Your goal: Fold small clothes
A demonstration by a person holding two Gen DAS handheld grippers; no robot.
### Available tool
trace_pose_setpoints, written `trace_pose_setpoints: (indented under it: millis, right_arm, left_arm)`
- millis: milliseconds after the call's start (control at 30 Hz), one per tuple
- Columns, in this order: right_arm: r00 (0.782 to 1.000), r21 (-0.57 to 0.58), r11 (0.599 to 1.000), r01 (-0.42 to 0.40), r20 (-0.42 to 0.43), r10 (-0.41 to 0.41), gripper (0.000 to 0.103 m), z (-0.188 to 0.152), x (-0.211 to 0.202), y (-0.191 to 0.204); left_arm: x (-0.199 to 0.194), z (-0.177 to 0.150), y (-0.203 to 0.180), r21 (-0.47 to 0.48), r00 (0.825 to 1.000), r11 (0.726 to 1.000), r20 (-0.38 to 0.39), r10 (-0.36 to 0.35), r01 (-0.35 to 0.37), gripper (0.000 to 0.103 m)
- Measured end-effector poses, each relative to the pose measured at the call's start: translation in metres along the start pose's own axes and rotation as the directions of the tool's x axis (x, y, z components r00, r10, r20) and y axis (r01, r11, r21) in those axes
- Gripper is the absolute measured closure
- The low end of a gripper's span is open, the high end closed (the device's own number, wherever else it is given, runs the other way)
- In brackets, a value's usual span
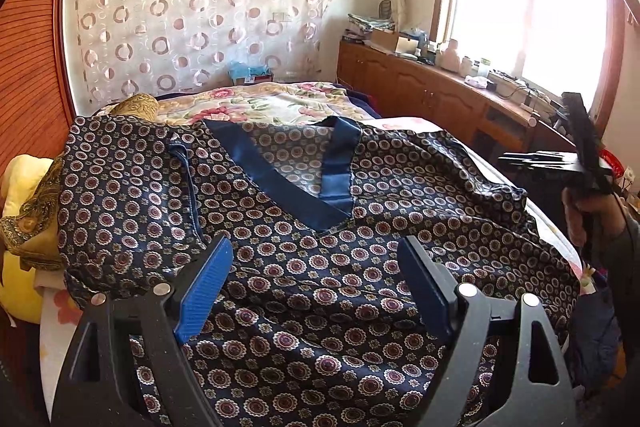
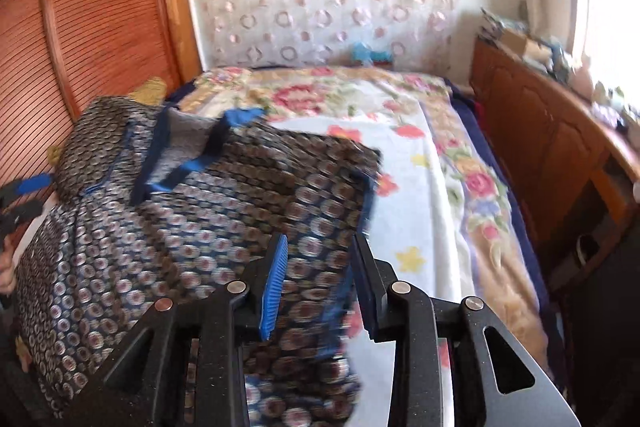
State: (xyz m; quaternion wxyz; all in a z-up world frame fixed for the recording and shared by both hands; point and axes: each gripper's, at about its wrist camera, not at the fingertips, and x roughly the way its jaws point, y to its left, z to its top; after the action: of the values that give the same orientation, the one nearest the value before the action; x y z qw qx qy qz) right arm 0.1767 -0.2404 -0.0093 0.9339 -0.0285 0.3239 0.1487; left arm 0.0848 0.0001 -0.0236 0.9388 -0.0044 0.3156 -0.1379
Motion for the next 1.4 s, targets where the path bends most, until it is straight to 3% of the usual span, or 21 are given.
trace_pose_setpoints:
  millis: [267,333,367,400,633,767,900,1033,1400]
  right_arm:
    - [0.992,0.078,0.997,-0.014,-0.125,0.024,0.07,0.006,0.062,-0.022]
    - [0.99,0.077,0.997,-0.002,-0.139,0.013,0.079,0.01,0.074,-0.022]
    - [0.991,0.074,0.997,-0.003,-0.134,0.013,0.092,0.014,0.076,-0.022]
    - [0.992,0.072,0.997,-0.013,-0.128,0.022,0.096,0.018,0.077,-0.022]
    - [0.999,-0.029,0.999,-0.041,-0.016,0.04,0.099,0.034,0.056,0.01]
    - [1.0,-0.072,0.997,-0.023,-0.016,0.022,0.099,0.036,0.057,0.032]
    - [0.999,-0.098,0.995,-0.033,-0.034,0.03,0.082,0.037,0.065,0.05]
    - [0.998,-0.104,0.993,-0.054,-0.045,0.05,0.074,0.036,0.074,0.058]
    - [0.998,-0.022,0.998,-0.063,0.023,0.063,0.056,0.044,0.033,0.002]
  left_arm:
    - [0.004,-0.004,-0.004,0.015,1.0,1.0,-0.018,-0.002,0.002,0.018]
    - [0.004,-0.004,-0.005,0.014,1.0,1.0,-0.017,0.001,-0.001,0.018]
    - [0.003,-0.005,-0.004,0.013,1.0,1.0,-0.014,0.003,-0.003,0.018]
    - [0.002,-0.005,-0.004,0.013,1.0,1.0,-0.012,0.004,-0.004,0.018]
    - [-0.001,-0.006,-0.001,0.008,1.0,1.0,-0.004,0.016,-0.016,0.018]
    - [-0.001,-0.005,0.001,0.002,1.0,1.0,-0.005,0.017,-0.017,0.018]
    - [-0.002,-0.006,0.003,0.0,1.0,1.0,-0.006,0.017,-0.017,0.018]
    - [0.0,-0.007,0.004,-0.003,1.0,1.0,-0.009,0.019,-0.019,0.018]
    - [0.001,-0.008,0.009,-0.015,1.0,1.0,-0.012,0.027,-0.027,0.018]
